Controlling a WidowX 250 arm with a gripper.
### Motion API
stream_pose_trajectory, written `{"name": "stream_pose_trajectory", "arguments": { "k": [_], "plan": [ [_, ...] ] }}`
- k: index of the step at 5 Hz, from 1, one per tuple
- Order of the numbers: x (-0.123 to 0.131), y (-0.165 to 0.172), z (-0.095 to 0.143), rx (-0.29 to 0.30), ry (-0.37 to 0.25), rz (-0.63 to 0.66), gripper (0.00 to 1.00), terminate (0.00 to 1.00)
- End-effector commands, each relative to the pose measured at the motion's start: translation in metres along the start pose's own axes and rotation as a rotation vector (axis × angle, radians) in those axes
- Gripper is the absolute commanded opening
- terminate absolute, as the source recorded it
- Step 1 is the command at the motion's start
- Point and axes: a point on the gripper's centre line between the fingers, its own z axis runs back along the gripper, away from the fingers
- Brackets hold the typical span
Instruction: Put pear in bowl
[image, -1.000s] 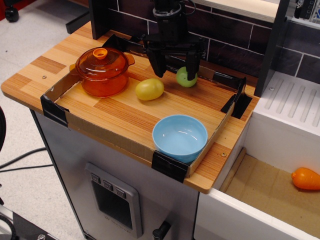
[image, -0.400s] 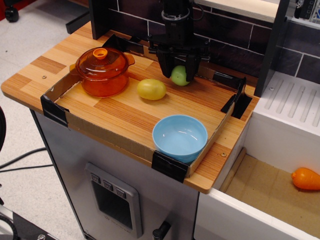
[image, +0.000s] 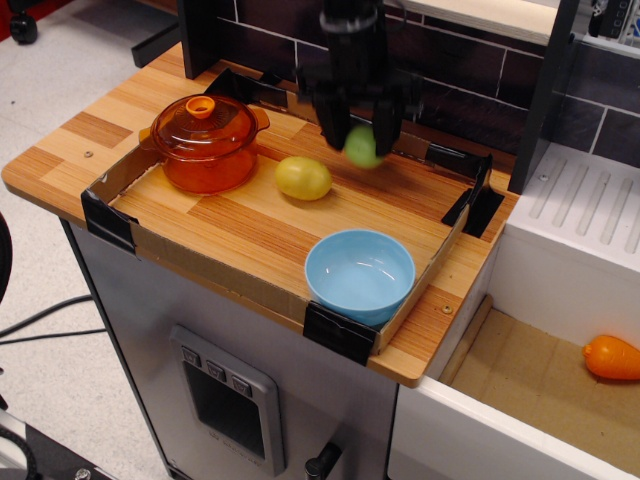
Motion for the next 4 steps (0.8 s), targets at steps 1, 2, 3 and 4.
{"name": "stream_pose_trajectory", "arguments": {
  "k": [1, 2, 3, 4],
  "plan": [
    [-0.027, -0.020, 0.082, -0.109, -0.081, -0.097, 0.00, 0.00],
    [-0.060, -0.025, 0.093, -0.145, -0.001, -0.172, 0.00, 0.00],
    [-0.081, -0.027, 0.087, -0.140, 0.034, -0.223, 0.00, 0.00],
    [-0.095, -0.026, 0.074, -0.126, 0.054, -0.247, 0.00, 0.00]
  ]
}}
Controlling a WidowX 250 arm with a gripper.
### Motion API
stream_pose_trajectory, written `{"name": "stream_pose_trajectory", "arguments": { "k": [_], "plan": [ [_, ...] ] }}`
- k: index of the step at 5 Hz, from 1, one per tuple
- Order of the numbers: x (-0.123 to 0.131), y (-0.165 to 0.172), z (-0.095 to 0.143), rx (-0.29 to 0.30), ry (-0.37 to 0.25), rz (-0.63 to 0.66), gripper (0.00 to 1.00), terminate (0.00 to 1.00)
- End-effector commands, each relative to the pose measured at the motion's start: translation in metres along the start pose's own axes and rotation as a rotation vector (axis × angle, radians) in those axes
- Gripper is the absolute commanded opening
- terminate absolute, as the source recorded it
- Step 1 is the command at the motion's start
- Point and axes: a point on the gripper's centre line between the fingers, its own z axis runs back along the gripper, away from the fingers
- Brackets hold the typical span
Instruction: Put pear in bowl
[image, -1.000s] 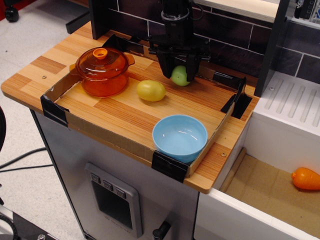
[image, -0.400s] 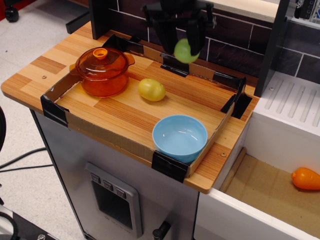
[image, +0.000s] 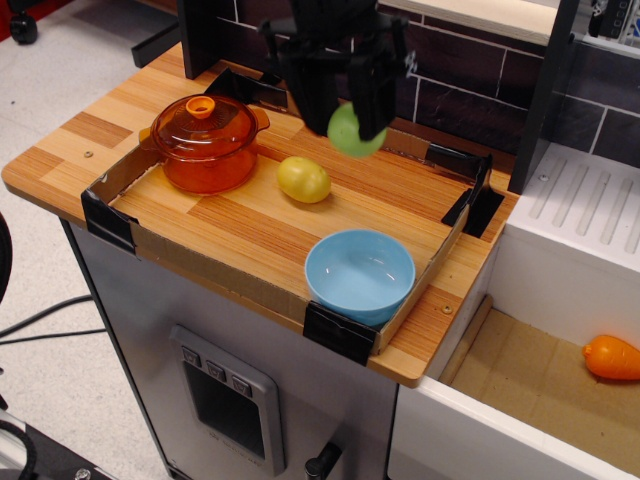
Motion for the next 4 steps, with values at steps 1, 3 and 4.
{"name": "stream_pose_trajectory", "arguments": {
  "k": [1, 3, 4],
  "plan": [
    [-0.015, 0.004, -0.016, 0.072, -0.020, -0.072, 0.00, 0.00],
    [-0.013, 0.010, -0.034, 0.113, 0.026, -0.066, 1.00, 0.00],
    [-0.011, 0.004, -0.030, 0.092, 0.040, -0.082, 1.00, 0.00]
  ]
}}
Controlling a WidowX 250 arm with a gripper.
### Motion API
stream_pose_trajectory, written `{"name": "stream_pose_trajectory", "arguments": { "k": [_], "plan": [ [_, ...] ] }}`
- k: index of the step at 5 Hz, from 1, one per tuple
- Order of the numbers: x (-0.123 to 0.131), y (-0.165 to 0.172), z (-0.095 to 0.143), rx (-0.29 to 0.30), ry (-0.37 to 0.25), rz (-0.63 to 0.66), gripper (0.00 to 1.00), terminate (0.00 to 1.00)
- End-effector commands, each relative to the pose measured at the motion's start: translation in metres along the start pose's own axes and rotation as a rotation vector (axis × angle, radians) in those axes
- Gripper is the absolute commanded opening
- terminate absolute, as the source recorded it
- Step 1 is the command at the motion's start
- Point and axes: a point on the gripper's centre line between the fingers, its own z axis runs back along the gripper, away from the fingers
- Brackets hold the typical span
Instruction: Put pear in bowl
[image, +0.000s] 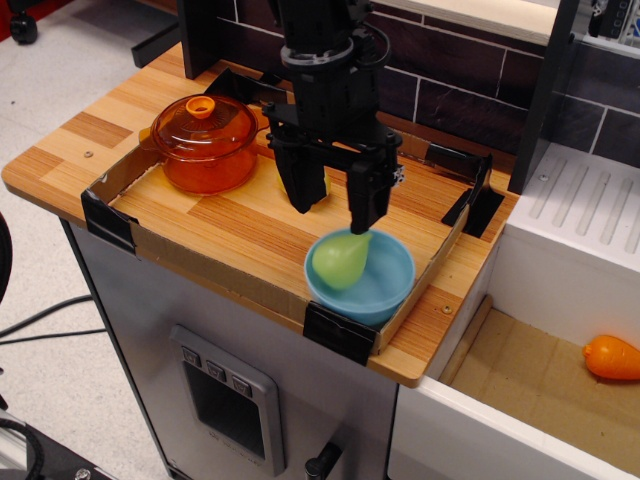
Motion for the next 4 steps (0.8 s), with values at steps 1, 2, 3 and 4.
{"name": "stream_pose_trajectory", "arguments": {
  "k": [1, 2, 3, 4],
  "plan": [
    [0.005, -0.009, 0.031, -0.041, -0.024, -0.034, 1.00, 0.00],
    [0.002, -0.011, 0.052, -0.042, -0.045, -0.029, 1.00, 0.00],
    [0.004, -0.001, 0.081, 0.001, -0.083, 0.029, 1.00, 0.00],
    [0.004, -0.001, 0.081, 0.001, -0.083, 0.029, 1.00, 0.00]
  ]
}}
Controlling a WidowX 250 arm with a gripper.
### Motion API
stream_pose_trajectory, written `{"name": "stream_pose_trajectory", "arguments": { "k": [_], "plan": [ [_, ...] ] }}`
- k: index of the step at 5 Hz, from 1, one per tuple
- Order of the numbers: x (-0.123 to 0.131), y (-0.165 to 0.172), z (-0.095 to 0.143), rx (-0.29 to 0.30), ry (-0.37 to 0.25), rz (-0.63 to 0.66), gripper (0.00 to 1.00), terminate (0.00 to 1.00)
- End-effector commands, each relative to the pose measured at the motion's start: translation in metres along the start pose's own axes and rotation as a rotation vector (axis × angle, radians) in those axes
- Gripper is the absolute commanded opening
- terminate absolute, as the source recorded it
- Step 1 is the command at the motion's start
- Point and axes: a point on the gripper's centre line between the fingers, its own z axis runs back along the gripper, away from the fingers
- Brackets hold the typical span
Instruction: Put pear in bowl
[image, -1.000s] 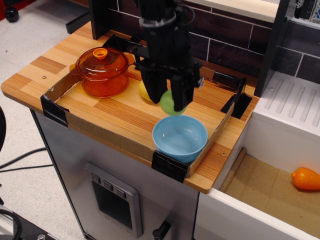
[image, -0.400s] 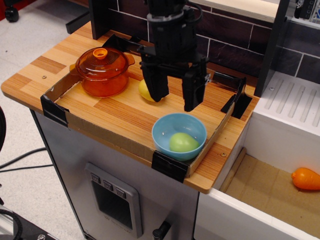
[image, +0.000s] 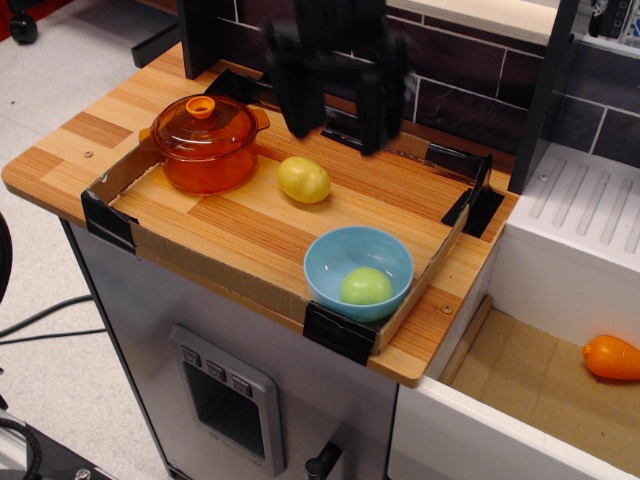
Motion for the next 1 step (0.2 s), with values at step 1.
{"name": "stream_pose_trajectory", "arguments": {
  "k": [1],
  "plan": [
    [0.0008, 0.0018, 0.0218, 0.012, -0.058, -0.001, 1.00, 1.00]
  ]
}}
